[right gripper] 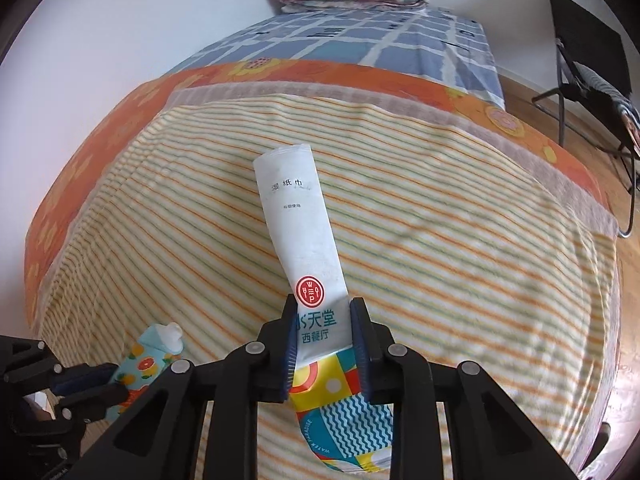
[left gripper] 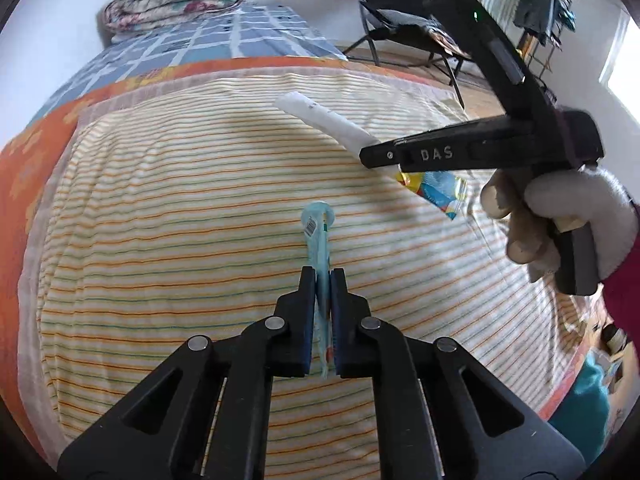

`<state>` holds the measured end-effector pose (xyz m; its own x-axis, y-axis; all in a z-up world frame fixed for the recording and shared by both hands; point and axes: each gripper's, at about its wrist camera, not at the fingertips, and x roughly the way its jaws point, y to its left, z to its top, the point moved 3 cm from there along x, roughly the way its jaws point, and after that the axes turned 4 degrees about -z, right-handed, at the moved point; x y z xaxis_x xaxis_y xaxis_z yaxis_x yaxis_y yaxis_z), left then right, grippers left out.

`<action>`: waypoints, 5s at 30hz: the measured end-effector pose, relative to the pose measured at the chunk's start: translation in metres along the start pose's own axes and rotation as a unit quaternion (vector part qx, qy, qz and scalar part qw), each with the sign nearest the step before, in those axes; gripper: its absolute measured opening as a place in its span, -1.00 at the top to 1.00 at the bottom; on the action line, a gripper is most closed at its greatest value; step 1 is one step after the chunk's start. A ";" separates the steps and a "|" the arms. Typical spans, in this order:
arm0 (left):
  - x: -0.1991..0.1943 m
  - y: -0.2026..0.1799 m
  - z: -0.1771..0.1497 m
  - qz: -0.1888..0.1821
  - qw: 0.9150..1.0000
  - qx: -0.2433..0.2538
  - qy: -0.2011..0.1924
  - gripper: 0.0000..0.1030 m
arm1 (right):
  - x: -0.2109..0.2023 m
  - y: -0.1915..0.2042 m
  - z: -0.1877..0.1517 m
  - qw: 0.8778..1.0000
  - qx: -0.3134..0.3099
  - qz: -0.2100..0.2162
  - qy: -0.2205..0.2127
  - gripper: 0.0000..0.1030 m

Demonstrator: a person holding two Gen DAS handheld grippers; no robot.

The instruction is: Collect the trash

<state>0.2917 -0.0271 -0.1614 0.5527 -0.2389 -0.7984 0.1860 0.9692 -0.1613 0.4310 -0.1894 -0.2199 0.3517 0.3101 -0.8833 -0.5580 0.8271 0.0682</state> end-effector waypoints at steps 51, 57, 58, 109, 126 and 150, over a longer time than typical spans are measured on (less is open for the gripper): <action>-0.165 -0.068 -0.163 -0.036 0.998 0.044 0.007 0.91 | -0.195 0.110 -0.293 0.991 0.095 0.094 -0.006 0.54; -0.159 -0.068 -0.187 -0.039 0.998 0.042 0.027 0.91 | -0.188 0.119 -0.327 0.989 0.111 0.098 0.022 0.54; -0.158 -0.067 -0.191 -0.039 0.998 0.039 0.031 0.91 | -0.185 0.121 -0.334 0.988 0.117 0.100 0.029 0.54; -0.131 -0.064 -0.224 -0.022 0.996 0.020 0.085 -0.17 | -0.156 0.144 -0.357 0.992 0.117 0.026 0.050 -0.39; -0.175 -0.057 -0.190 -0.011 1.000 -0.009 0.024 -0.37 | -0.208 0.155 -0.329 0.995 0.092 -0.018 -0.042 -0.76; -0.283 -0.026 -0.098 0.032 0.983 -0.050 -0.175 -0.87 | -0.284 0.161 -0.253 0.973 0.084 -0.040 -0.209 -1.00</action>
<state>0.0505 0.0212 0.0122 0.8095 -0.1655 -0.5634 0.0701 0.9798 -0.1872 0.0517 -0.2631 -0.0750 0.6837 0.3757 -0.6256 -0.3970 0.9108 0.1131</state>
